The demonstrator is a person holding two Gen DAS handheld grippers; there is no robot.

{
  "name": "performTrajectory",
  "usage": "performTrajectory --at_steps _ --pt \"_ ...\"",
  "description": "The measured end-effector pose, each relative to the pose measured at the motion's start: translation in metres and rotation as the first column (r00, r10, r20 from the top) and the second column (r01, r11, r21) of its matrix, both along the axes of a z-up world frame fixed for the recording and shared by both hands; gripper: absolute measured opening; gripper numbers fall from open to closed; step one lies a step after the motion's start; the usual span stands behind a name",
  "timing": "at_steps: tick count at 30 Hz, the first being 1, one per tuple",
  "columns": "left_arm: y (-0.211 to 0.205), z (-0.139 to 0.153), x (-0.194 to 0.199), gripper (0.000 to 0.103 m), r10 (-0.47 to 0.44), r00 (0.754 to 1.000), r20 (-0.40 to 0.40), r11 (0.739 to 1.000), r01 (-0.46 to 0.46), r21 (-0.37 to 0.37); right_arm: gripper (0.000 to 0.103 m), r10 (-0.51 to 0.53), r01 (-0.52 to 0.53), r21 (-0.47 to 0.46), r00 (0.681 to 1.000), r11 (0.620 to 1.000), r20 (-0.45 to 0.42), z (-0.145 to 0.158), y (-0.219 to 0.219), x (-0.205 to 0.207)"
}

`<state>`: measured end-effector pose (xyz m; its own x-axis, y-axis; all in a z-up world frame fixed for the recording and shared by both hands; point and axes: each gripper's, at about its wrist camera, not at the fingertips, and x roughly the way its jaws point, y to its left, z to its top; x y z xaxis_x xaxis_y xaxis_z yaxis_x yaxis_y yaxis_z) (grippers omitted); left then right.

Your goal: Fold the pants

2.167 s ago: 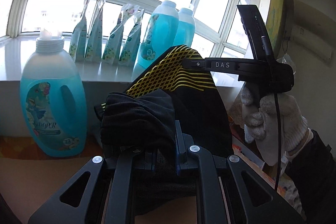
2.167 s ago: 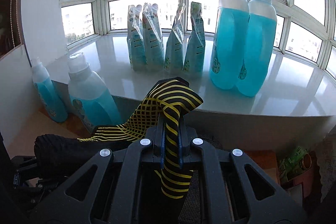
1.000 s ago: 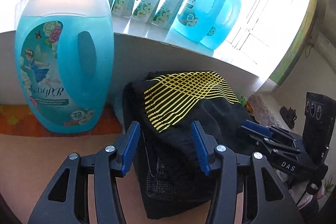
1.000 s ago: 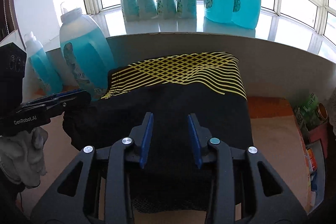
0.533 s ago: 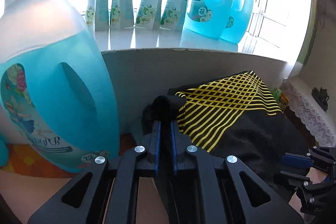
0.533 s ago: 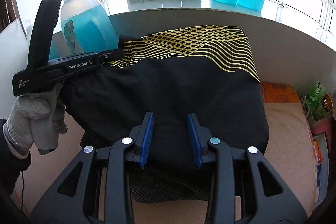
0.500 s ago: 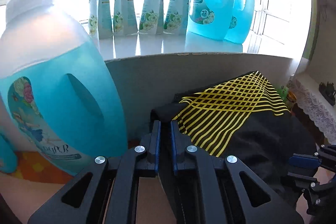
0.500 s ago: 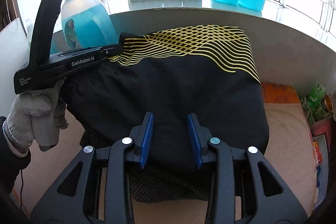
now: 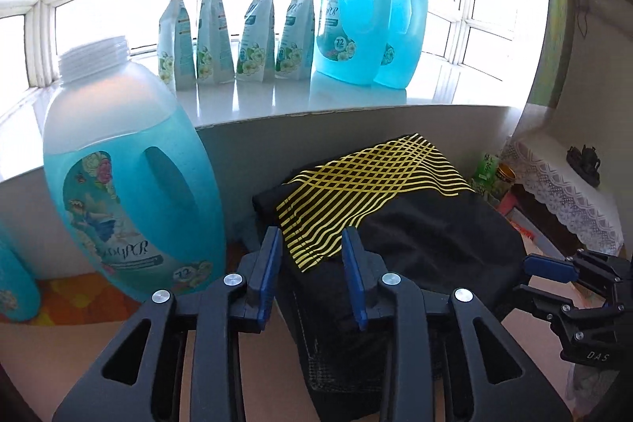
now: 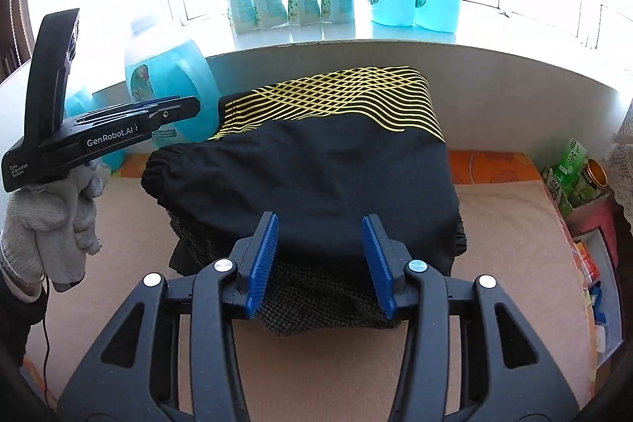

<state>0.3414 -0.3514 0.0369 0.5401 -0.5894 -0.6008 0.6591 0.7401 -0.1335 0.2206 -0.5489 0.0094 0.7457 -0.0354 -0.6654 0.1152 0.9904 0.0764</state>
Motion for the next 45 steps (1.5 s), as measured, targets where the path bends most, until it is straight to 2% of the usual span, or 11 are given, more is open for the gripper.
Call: performTrajectory --at_steps 2,10,15,17,21,23,26,33,35,40,45 --pt "0.009 0.008 -0.02 0.039 -0.033 0.999 -0.009 0.999 0.033 -0.023 0.055 -0.022 0.023 -0.037 0.999 0.999 0.027 0.01 0.007 -0.021" --pt "0.054 0.029 -0.1 0.055 -0.102 0.995 0.017 0.993 0.103 -0.057 0.077 -0.122 0.135 -0.11 0.986 0.985 0.117 0.039 0.035 -0.103" --pt "0.081 0.031 -0.141 0.062 -0.1 0.994 0.042 0.993 0.102 -0.058 0.081 -0.161 0.179 -0.131 0.977 0.975 0.141 0.044 0.05 -0.14" --pt "0.094 0.03 -0.154 0.065 -0.093 0.995 0.034 0.993 0.095 -0.068 0.086 -0.17 0.192 -0.15 0.974 0.97 0.148 0.044 0.058 -0.153" --pt "0.117 0.025 -0.177 0.069 -0.071 0.997 0.037 0.996 0.073 -0.058 0.09 -0.187 0.217 -0.177 0.967 0.96 0.174 0.044 0.075 -0.177" --pt "0.13 0.023 -0.19 0.072 -0.055 0.997 0.045 0.997 0.057 -0.059 0.096 -0.185 0.22 -0.185 0.964 0.958 0.188 0.044 0.085 -0.189" --pt "0.149 0.02 -0.207 0.075 -0.03 0.998 0.058 0.997 0.034 -0.071 0.098 -0.185 0.229 -0.205 0.96 0.952 0.212 0.042 0.102 -0.207" --pt "0.18 0.01 -0.244 0.076 -0.01 0.998 0.059 0.997 0.015 -0.079 0.102 -0.175 0.227 -0.221 0.957 0.949 0.231 0.037 0.138 -0.229" --pt "0.187 0.007 -0.254 0.08 -0.003 0.998 0.064 0.997 0.008 -0.075 0.102 -0.176 0.228 -0.215 0.956 0.95 0.233 0.034 0.147 -0.234" --pt "0.201 0.002 -0.274 0.08 0.028 0.996 0.089 0.998 -0.023 -0.066 0.102 -0.197 0.244 -0.184 0.95 0.952 0.241 0.026 0.163 -0.248" --pt "0.212 -0.006 -0.285 0.081 0.064 0.995 0.073 0.996 -0.059 -0.071 0.103 -0.24 0.281 -0.158 0.941 0.947 0.239 0.017 0.168 -0.258"
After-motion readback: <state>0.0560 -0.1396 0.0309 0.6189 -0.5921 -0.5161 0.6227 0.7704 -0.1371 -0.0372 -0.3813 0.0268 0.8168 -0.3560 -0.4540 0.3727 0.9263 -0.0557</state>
